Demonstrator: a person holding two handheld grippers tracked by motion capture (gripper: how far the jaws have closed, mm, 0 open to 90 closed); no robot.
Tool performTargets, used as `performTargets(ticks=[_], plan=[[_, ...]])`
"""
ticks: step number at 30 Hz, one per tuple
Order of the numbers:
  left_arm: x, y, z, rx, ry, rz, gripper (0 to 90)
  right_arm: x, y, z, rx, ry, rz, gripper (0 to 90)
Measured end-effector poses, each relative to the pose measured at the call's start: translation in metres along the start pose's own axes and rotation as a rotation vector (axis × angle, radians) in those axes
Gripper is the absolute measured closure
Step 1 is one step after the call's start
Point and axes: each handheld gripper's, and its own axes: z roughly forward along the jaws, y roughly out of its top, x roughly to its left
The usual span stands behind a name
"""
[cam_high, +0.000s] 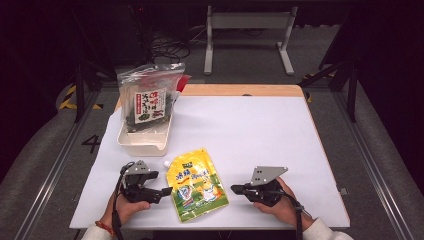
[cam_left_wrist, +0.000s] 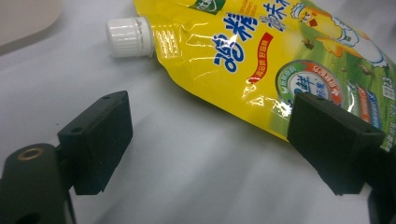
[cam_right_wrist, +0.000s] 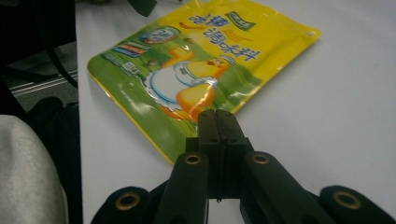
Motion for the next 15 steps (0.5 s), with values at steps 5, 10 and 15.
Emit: performTargets(ticks=[5, 10, 15], plan=[[0.000, 0.001, 0.004, 0.010, -0.003, 0.010, 13.8, 0.015, 0.005, 0.015, 0.021, 0.041, -0.043, 89.7], [0.000, 0.002, 0.006, 0.007, -0.010, 0.011, 13.6, 0.021, 0.004, 0.025, 0.054, 0.059, -0.050, 89.7], [-0.002, 0.005, 0.010, 0.008, -0.019, 0.017, 12.8, 0.024, -0.001, 0.034, 0.107, 0.068, -0.075, 89.6]])
